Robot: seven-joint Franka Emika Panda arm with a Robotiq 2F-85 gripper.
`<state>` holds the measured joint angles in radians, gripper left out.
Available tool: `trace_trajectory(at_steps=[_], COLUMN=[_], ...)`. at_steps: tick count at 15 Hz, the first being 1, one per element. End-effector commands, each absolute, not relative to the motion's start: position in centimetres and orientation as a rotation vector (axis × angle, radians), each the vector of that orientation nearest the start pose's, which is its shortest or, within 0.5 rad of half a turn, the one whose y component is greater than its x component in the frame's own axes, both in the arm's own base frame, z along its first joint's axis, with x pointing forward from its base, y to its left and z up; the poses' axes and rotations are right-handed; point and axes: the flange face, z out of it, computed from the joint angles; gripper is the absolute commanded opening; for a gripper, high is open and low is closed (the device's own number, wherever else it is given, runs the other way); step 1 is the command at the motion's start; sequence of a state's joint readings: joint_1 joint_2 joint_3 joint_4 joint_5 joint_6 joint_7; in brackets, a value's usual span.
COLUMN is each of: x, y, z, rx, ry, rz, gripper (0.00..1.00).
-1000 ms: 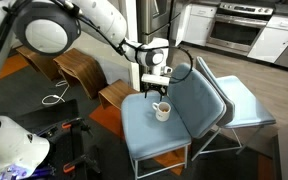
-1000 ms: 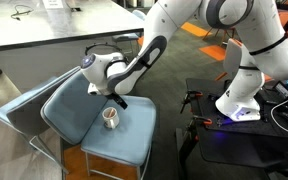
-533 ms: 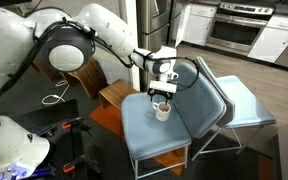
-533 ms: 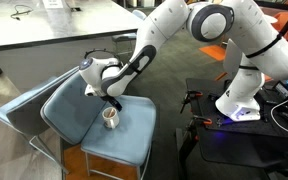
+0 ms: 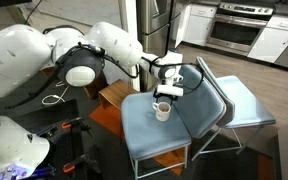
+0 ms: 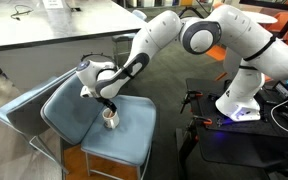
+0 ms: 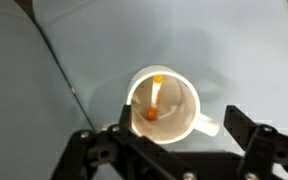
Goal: Take the marker from the cup and put it on the seat of the chair
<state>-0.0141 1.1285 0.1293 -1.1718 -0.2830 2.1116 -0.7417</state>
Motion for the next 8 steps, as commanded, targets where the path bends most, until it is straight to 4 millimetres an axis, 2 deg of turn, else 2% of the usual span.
trace_trajectory(at_steps=[1,3,4,6,7,8], x=[74.2,74.4,74.5,74.6,74.6,74.6], y=[4.7,4.7,4.6,4.3,4.2,4.0], z=[8.0,7.8,7.6,7.2,7.0,6.7], rx=[-2.742,-2.722,-2.719,-2.715,-2.714,-2.714], ry=[-1.472,-1.46,-1.45,-1.443,-1.435,-1.428], rz=[0.322,0.327,0.336,0.35,0.358,0.362], gripper=[0.95,0.89,0.78,0.8,0.75,0.78])
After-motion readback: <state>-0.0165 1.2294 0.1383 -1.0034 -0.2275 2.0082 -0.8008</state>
